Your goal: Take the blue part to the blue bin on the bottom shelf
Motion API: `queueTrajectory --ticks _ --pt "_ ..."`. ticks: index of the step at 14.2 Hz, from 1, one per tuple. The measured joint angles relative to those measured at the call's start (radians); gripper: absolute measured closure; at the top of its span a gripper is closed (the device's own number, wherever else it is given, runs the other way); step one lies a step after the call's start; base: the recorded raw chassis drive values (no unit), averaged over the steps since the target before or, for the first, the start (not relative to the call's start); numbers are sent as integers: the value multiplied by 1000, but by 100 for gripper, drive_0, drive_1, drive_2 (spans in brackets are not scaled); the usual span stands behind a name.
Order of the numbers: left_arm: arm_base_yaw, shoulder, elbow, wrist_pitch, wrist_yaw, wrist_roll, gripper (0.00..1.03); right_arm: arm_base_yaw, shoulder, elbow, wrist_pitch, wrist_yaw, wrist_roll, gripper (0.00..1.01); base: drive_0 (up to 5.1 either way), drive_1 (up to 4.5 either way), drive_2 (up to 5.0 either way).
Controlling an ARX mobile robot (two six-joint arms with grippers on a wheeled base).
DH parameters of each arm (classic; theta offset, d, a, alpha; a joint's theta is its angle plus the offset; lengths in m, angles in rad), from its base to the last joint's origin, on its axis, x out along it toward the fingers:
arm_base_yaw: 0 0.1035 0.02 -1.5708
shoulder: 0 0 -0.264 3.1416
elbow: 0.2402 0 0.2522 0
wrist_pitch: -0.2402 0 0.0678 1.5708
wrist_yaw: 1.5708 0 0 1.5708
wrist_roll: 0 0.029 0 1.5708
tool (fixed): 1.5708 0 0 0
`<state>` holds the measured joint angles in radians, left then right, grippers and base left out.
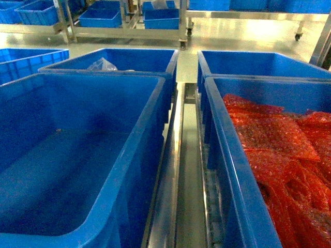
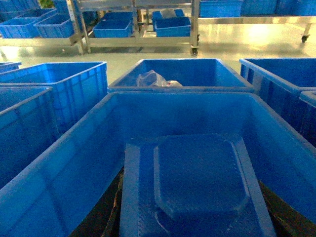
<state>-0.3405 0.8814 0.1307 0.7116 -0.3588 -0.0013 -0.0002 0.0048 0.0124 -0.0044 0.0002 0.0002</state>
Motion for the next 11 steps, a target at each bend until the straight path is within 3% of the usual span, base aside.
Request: queueTrajectory --ticks 11 --pt "0 0 0 0 0 0 59 0 0 0 0 0 0 3 5 414 -404"
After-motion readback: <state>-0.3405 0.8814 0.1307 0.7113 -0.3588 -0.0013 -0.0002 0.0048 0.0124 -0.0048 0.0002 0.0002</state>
